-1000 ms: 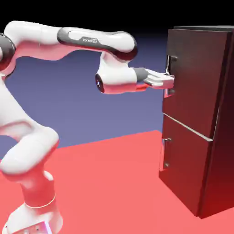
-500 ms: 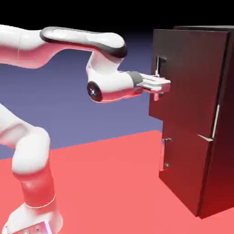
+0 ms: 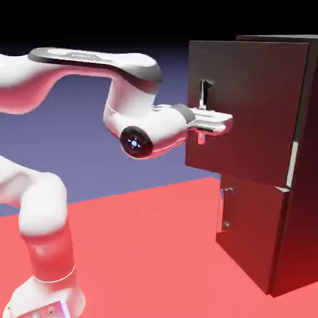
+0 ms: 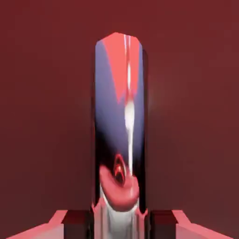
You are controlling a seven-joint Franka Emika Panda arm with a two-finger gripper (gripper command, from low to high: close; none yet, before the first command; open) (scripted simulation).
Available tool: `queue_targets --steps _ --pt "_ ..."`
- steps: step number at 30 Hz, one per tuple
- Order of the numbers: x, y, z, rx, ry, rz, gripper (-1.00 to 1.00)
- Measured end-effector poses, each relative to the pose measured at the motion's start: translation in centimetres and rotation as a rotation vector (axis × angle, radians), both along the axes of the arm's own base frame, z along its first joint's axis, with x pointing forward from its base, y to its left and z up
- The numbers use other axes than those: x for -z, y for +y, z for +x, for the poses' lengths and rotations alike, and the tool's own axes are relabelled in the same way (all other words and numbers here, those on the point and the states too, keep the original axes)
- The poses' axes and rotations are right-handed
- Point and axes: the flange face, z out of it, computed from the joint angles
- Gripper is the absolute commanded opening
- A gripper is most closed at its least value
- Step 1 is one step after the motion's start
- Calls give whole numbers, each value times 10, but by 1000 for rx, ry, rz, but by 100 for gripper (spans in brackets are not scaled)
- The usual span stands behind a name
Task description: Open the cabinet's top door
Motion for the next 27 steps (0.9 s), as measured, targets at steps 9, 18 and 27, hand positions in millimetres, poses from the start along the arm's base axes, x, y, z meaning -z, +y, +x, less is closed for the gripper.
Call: queue_targets --steps 9,18,27 --pt "0 -64 -14 -248 0 0 -100" --pt "0 -127 -11 -489 0 0 -100" --pt "0 -176 1 -682 0 0 -100"
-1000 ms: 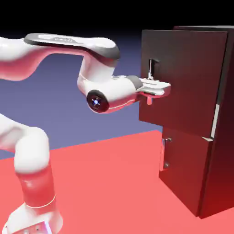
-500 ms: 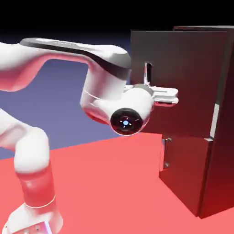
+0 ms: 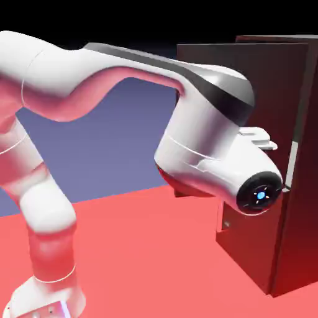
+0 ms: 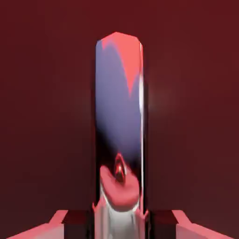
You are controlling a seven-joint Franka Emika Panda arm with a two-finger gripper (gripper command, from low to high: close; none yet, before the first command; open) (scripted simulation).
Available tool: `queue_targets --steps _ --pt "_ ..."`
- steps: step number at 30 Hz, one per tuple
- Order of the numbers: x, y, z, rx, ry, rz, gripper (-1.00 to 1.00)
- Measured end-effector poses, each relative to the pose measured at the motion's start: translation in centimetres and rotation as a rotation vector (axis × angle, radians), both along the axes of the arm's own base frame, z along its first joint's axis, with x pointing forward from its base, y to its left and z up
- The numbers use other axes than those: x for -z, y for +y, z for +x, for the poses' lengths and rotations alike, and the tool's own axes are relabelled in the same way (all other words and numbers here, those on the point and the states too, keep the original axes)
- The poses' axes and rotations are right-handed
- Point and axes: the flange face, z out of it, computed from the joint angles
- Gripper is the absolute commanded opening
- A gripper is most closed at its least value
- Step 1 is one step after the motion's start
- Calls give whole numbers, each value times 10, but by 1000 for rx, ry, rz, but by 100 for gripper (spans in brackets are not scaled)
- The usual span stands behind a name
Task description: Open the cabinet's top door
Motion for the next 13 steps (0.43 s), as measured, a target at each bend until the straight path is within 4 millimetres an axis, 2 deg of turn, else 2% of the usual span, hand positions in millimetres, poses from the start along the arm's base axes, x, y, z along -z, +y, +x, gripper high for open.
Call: queue_targets --steps 13 --pt "0 -33 15 -137 0 -1 -100"
